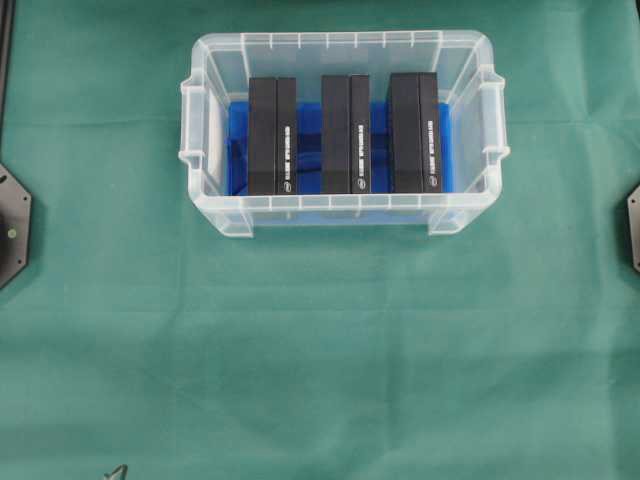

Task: Take the box out of the case with the right arm.

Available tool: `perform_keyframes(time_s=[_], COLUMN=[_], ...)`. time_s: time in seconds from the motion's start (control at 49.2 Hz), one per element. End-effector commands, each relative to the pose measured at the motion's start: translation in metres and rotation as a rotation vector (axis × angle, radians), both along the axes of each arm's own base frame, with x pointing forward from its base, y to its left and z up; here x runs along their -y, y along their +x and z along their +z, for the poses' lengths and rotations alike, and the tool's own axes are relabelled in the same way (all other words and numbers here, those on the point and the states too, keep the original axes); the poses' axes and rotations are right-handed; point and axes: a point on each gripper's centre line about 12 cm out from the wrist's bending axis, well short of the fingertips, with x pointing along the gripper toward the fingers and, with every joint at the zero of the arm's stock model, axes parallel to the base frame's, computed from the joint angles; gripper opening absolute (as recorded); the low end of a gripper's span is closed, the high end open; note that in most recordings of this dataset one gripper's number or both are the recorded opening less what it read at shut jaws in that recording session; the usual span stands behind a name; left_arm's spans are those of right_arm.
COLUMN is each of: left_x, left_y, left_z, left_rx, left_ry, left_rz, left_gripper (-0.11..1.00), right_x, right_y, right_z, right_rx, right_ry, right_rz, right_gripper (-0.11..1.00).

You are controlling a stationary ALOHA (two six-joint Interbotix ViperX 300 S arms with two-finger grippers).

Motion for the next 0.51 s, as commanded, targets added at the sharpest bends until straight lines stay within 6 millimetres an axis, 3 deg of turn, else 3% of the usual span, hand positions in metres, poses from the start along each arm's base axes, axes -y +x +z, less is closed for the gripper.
perform_keyframes(time_s=[0.0,0.203,0.488], left_x=[0.0013,0.0015,0.002], left_y=[0.0022,0.0064,0.0116], left_z=[0.0068,0.0044,0.0017], left_rx=[0.015,0.0,-0.017], left_ry=[-0.004,0.003,0.008], left_rz=[-0.005,-0.003,-0.001], left_gripper=[0.02,0.02,0.02], right_x=[0.0005,0.0007,0.0101], right_y=[0.0015,0.006,0.0073], right_z=[0.0066,0.0031,-0.0009], right_rx=[0.011,-0.011,-0.019], right_ry=[-0.001,0.042,0.191], right_rz=[-0.003,-0.099,-0.638], right_gripper=[0.01,0.01,0.01])
